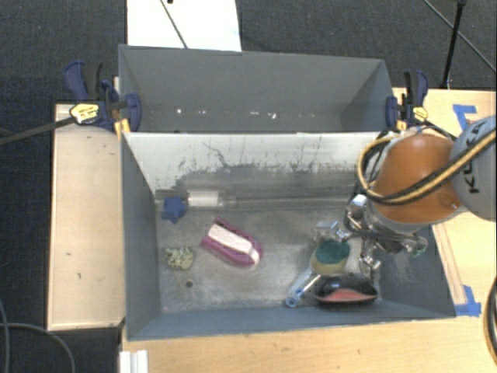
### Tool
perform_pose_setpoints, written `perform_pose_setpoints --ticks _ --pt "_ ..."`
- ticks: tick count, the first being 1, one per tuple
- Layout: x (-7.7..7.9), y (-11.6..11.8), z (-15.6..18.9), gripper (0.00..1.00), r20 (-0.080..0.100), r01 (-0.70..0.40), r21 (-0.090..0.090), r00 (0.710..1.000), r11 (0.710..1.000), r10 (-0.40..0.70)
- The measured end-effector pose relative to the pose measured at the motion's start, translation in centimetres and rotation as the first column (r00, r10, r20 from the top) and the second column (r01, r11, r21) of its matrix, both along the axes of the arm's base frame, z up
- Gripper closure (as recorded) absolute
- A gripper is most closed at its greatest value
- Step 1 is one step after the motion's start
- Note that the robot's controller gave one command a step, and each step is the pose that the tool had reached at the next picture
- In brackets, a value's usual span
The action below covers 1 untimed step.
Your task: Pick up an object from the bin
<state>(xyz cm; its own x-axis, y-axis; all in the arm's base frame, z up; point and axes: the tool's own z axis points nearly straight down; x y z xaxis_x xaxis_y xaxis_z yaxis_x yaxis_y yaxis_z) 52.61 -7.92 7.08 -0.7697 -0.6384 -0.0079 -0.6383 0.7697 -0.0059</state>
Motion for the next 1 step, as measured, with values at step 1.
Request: perform_pose_setpoints --ticks 1 --pt "4.35 1.33 0.01 0.0 -0.004 0.118 0.002 0.993 0.993 -0.118"
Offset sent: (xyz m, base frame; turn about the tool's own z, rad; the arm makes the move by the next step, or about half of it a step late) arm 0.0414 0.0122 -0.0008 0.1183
